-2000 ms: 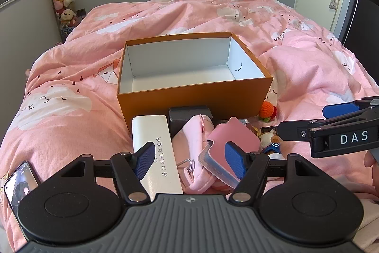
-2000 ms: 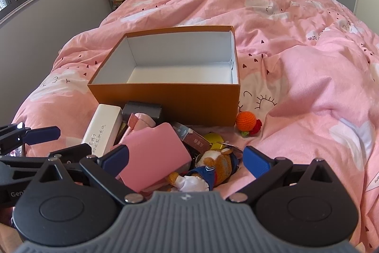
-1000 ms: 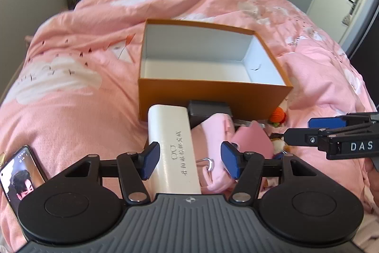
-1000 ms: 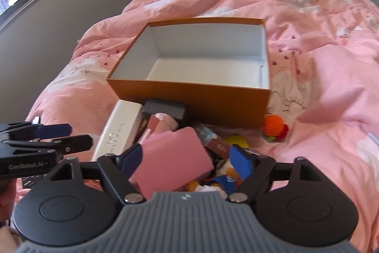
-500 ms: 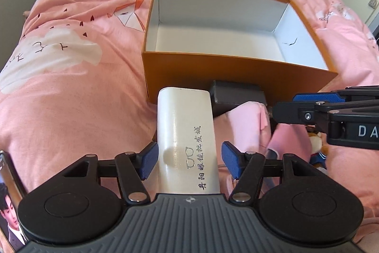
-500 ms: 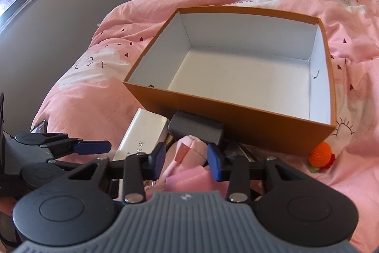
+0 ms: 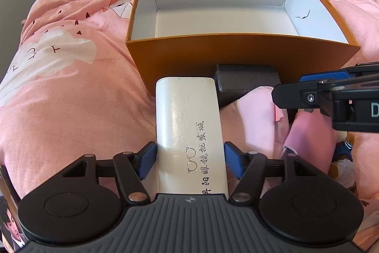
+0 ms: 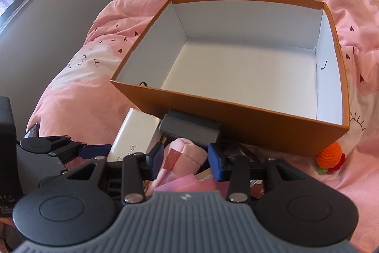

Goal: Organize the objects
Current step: 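Lift the white glasses case with the left tool while the right tool lifts the gold box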

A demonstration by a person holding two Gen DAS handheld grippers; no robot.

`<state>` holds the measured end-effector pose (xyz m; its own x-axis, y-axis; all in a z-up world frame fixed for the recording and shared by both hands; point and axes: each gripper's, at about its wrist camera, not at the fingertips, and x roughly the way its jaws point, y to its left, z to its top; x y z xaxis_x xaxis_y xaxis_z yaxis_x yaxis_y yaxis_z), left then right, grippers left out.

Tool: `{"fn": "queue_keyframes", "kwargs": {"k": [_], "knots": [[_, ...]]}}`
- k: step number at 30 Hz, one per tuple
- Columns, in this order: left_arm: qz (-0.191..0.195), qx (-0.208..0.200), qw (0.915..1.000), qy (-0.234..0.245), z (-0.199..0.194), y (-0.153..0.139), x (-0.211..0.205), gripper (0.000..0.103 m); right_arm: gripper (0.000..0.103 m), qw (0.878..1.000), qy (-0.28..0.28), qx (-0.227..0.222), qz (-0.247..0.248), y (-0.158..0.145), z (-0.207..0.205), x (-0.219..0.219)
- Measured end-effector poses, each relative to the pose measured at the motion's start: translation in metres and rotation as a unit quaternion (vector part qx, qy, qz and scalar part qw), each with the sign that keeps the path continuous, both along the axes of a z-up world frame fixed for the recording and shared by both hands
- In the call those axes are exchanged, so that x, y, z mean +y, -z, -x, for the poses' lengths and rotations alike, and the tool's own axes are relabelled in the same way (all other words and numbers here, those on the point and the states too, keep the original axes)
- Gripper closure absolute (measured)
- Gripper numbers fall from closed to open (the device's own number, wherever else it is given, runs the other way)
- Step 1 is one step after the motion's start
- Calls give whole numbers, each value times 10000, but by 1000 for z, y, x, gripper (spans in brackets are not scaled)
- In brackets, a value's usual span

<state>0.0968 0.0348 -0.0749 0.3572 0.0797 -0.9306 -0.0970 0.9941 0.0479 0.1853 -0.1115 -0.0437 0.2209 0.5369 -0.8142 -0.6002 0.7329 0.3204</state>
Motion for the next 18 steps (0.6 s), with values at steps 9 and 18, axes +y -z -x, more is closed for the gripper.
{"fn": "queue_keyframes", "kwargs": {"k": [9,18], "knots": [[186,-332,9992,-102,10,-9,10,34,59,9996,-123,-238,-39,-6,3,1],[340,-704,9964,-329,24,-34,31,34,61,9925,-1022,-667,2,-16,10,20]]}}
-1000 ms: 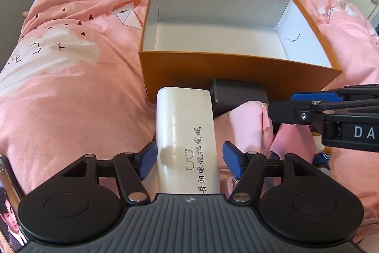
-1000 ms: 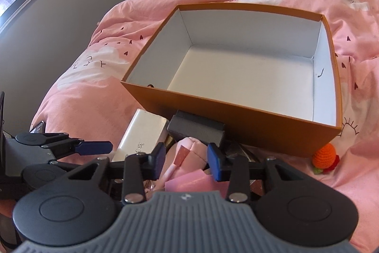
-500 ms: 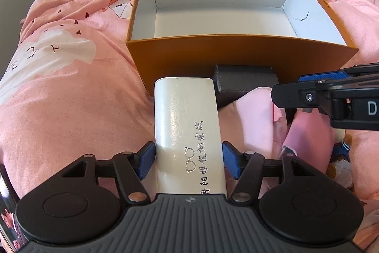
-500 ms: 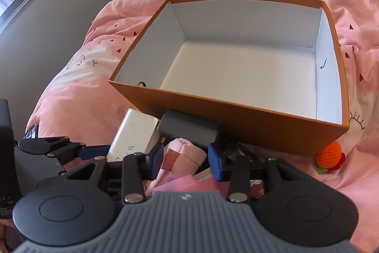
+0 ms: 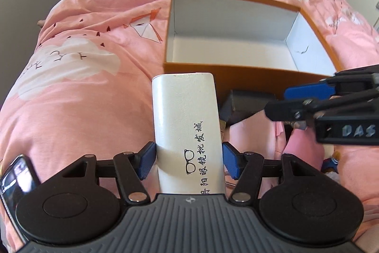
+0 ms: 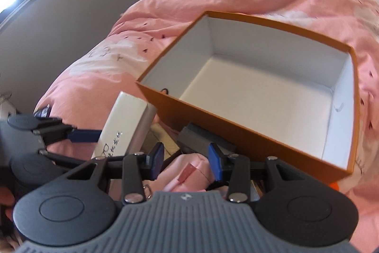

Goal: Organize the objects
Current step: 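Lift the white glasses case with the left tool while the right tool lifts the gold box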

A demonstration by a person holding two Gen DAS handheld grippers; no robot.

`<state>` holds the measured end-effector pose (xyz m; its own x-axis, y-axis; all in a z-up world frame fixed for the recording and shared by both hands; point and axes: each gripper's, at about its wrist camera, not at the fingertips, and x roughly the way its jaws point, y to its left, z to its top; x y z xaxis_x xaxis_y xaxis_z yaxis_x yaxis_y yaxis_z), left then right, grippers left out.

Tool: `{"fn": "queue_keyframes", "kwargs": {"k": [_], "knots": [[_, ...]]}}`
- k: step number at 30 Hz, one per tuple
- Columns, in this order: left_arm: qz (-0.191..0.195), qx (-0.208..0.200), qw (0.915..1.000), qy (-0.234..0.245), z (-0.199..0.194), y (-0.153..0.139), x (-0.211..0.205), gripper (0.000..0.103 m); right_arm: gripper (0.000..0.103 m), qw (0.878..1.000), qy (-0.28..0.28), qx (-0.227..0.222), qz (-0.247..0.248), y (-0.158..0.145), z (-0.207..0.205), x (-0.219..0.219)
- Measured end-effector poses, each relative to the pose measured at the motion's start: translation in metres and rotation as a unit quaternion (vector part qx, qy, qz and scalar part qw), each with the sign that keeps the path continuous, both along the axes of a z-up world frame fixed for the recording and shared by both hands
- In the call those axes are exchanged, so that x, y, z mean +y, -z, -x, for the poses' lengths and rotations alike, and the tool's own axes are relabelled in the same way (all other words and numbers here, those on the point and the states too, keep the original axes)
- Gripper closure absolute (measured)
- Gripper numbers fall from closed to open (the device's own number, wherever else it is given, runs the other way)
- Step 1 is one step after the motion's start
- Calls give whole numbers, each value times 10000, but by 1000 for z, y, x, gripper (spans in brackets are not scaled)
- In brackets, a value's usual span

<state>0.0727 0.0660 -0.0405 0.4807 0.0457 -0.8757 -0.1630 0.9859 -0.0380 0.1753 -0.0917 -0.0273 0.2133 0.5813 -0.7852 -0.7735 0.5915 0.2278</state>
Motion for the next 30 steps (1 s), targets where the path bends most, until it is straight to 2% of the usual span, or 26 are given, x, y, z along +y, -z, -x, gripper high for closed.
{"fn": "queue_keyframes", "kwargs": {"k": [5,10,16,20,26,28,30], "knots": [[134,-132,9998,-90,8,-12,14,34,64,9955,-882,-255,251,1,7,25],[211,-229,9993,-220,12,-20,29,34,64,9803,-1851,-484,501,8,17,54],[374,-186,9988,-262,7,-14,40,34,63,9581,-2624,-607,973,28,22,94],[538,-175,9980,-281,5,-11,46,34,50,9455,-2871,-781,1323,39,22,118],[705,-247,9965,-376,4,-8,51,34,50,9273,-3187,-913,1737,51,34,135],[665,-258,9965,-437,4,-5,51,34,50,9257,-3095,-957,1951,58,36,140],[722,-267,9958,-499,4,-2,52,34,50,9305,-2868,-899,2095,61,34,143]]}}
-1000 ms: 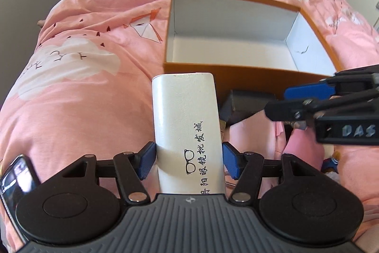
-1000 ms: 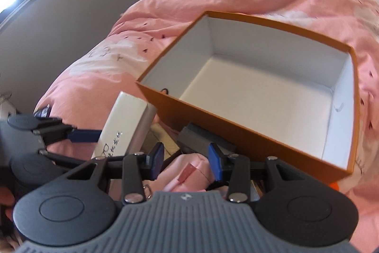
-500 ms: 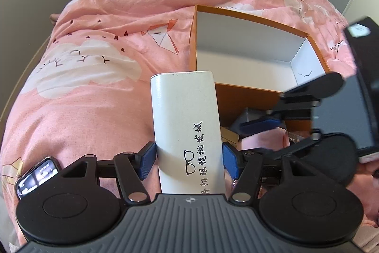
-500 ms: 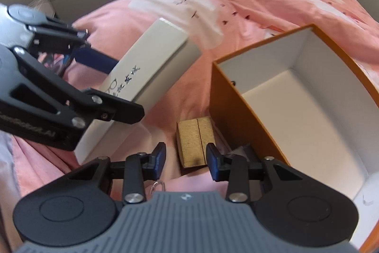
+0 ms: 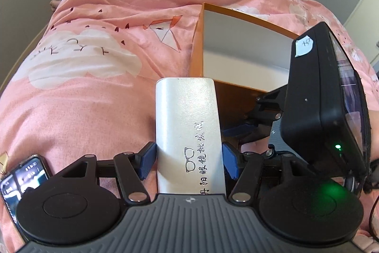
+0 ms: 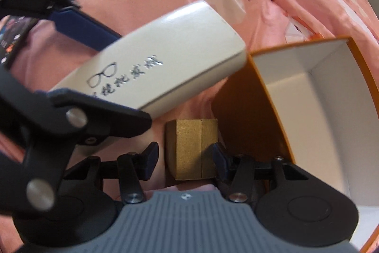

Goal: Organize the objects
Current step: 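Lift the white glasses case with the left tool while the right tool lifts the gold box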

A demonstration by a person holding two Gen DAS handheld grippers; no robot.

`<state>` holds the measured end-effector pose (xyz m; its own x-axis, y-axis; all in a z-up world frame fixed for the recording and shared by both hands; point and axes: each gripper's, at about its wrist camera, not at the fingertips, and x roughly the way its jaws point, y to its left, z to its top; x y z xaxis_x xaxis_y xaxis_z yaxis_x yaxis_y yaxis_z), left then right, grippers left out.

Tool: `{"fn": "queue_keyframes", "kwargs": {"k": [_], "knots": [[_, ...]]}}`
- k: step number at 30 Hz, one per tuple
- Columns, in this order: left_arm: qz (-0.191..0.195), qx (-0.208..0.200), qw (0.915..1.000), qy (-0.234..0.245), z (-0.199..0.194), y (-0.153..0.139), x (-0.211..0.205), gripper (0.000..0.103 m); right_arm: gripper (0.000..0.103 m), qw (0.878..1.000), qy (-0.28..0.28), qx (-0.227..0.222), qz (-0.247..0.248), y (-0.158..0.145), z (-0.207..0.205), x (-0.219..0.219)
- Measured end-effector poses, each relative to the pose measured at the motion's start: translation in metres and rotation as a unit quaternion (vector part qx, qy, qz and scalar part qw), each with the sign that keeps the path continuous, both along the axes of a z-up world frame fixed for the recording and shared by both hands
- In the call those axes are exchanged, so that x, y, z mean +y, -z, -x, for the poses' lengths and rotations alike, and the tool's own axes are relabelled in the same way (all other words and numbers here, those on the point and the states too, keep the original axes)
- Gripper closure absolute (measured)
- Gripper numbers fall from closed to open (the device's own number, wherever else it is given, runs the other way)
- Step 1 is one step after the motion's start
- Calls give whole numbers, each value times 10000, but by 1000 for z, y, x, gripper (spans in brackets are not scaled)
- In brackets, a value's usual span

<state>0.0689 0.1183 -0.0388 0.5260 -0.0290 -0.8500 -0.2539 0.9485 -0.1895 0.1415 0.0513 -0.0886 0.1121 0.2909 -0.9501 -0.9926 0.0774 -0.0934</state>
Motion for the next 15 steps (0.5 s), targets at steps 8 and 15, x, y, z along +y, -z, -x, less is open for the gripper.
{"fn": "queue_keyframes", "kwargs": {"k": [8,15], "knots": [[185,-86,9997,-109,5,7,-2,34,50,9993,261,-232,116,12,-4,1],[364,-228,9991,-55,9,5,-7,34,70,9991,195,-375,-64,6,-2,-4]]}}
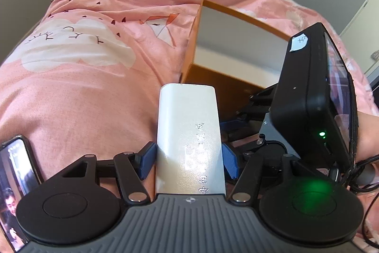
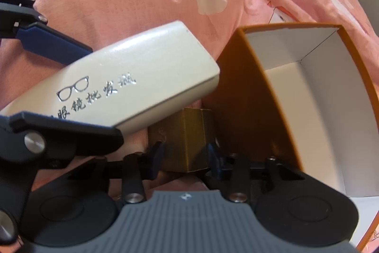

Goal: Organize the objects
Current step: 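Lift the white glasses case with the left tool while the right tool lifts the gold box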

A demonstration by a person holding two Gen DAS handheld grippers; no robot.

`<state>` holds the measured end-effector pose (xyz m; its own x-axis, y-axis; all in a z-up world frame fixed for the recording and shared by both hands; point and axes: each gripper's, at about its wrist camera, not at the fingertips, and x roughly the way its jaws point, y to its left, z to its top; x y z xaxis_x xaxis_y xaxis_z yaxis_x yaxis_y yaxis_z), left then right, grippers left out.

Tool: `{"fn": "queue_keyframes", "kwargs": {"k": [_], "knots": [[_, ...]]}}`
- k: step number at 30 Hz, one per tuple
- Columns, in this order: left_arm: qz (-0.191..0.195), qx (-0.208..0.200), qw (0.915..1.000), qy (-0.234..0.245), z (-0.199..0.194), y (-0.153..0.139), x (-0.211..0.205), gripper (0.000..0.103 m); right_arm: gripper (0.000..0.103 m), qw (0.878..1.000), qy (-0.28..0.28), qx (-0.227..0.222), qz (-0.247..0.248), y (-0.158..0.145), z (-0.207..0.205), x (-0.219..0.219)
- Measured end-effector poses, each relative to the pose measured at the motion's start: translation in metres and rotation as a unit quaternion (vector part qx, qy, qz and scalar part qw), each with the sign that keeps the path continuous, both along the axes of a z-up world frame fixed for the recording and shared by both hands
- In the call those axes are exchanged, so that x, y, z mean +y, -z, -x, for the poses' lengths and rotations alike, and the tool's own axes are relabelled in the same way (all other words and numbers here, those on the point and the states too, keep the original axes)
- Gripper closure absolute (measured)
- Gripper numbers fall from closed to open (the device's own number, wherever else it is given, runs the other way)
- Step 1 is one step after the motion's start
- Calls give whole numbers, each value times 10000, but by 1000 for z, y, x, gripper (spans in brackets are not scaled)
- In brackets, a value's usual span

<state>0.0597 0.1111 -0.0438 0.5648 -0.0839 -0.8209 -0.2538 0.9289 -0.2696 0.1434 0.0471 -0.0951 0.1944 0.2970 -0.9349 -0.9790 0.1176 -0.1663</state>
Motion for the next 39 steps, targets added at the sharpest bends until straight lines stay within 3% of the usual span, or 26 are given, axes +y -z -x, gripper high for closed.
{"fn": "queue_keyframes", "kwargs": {"k": [3,5,7,9,10,19,23,34,39], "knots": [[104,-112,9999,29,3,-4,-1,34,89,9999,6,58,-109,-10,-1,-6],[-3,-110,9999,23,3,-6,-3,34,93,9999,-13,78,-151,-13,-2,-7],[-115,-54,9999,-10,3,-4,-3,34,90,9998,-45,116,-184,-13,-3,-9],[-119,30,9999,-66,4,0,1,34,71,9998,-40,144,-122,-11,-4,-9],[-90,48,9999,-85,4,1,3,34,68,9999,-55,136,-72,-11,-3,-10],[132,17,9997,-186,8,2,14,35,56,9989,-350,8,313,3,4,3],[167,49,9997,-189,8,4,18,34,44,9991,-281,-34,307,8,6,8],[162,56,9997,-181,7,8,20,34,37,9987,-285,-266,340,26,1,14],[165,41,9997,-188,7,8,20,34,42,9985,-229,-349,346,25,0,16]]}}
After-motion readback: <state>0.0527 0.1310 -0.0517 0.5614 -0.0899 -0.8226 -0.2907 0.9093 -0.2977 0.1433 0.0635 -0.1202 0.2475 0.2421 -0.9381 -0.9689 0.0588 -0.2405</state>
